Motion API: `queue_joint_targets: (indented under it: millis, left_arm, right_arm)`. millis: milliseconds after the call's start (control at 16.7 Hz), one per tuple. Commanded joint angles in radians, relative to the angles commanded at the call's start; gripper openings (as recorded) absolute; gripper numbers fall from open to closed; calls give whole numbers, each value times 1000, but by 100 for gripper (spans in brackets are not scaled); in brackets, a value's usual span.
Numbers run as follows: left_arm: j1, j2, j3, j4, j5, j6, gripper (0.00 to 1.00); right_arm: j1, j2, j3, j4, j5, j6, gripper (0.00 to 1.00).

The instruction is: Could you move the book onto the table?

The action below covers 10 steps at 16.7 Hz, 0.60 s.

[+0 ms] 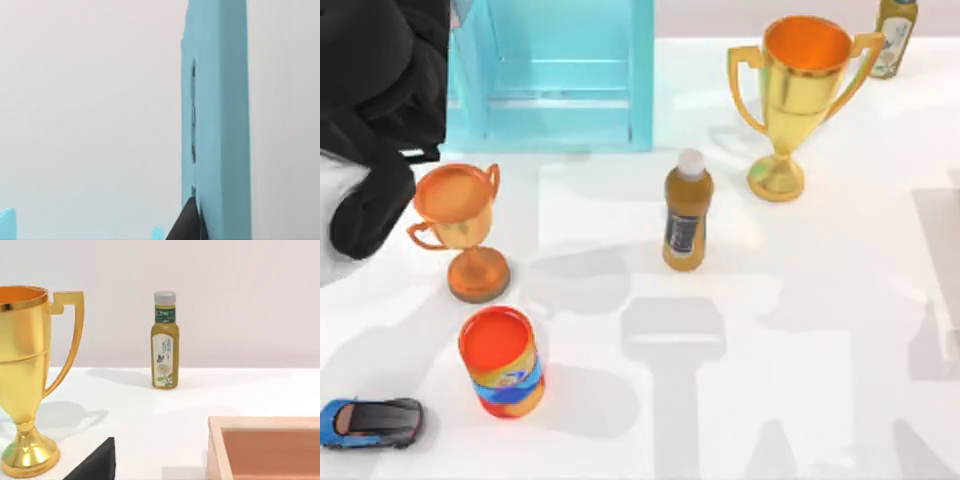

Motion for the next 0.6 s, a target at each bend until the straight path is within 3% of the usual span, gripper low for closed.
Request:
queue_joint_targets:
  millis: [600]
  left_arm:
    - [-756, 621, 356, 545, -1003, -674, 0]
  right_arm:
    - [0, 0, 0, 0, 0, 0, 100]
